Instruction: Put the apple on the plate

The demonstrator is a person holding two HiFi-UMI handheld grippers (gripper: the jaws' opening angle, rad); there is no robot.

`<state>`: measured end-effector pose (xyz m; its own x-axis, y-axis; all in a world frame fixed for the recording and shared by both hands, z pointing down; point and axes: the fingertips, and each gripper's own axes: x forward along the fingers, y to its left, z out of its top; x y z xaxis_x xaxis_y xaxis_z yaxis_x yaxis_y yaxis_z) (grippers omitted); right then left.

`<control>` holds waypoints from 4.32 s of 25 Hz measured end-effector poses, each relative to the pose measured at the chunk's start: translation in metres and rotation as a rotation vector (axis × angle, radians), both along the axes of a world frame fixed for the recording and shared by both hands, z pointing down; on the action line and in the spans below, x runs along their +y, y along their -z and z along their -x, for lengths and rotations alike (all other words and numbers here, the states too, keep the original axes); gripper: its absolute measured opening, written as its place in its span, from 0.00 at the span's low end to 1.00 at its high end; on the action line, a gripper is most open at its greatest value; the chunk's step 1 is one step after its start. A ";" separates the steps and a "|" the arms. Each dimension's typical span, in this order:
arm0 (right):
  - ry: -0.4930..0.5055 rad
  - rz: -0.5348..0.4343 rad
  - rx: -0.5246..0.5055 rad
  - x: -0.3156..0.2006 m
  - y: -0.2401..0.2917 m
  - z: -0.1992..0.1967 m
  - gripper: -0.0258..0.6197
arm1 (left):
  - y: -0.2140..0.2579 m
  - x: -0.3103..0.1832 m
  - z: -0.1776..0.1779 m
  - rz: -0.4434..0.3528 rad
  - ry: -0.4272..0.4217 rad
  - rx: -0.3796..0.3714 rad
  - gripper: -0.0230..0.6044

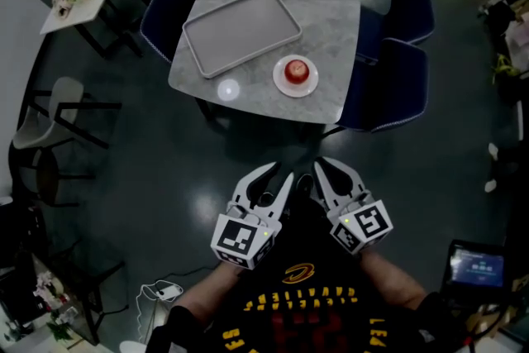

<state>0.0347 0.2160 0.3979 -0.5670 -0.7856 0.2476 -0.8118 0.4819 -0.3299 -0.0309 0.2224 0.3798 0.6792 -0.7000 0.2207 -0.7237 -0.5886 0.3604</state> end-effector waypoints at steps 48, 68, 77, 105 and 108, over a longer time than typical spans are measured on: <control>-0.020 0.345 -0.100 -0.261 -0.120 -0.089 0.15 | -0.113 -0.248 -0.017 0.392 0.195 0.005 0.16; -0.153 0.709 -0.030 -0.285 -0.264 -0.108 0.15 | -0.267 -0.303 -0.009 0.835 0.093 -0.026 0.16; -0.167 0.774 -0.045 -0.274 -0.276 -0.100 0.15 | -0.278 -0.290 -0.017 0.920 0.058 0.008 0.16; -0.159 0.854 -0.163 -0.274 -0.277 -0.092 0.11 | -0.300 -0.278 -0.013 1.085 0.109 0.049 0.11; -0.160 0.864 -0.191 -0.276 -0.274 -0.092 0.11 | -0.298 -0.277 -0.013 1.102 0.113 0.084 0.11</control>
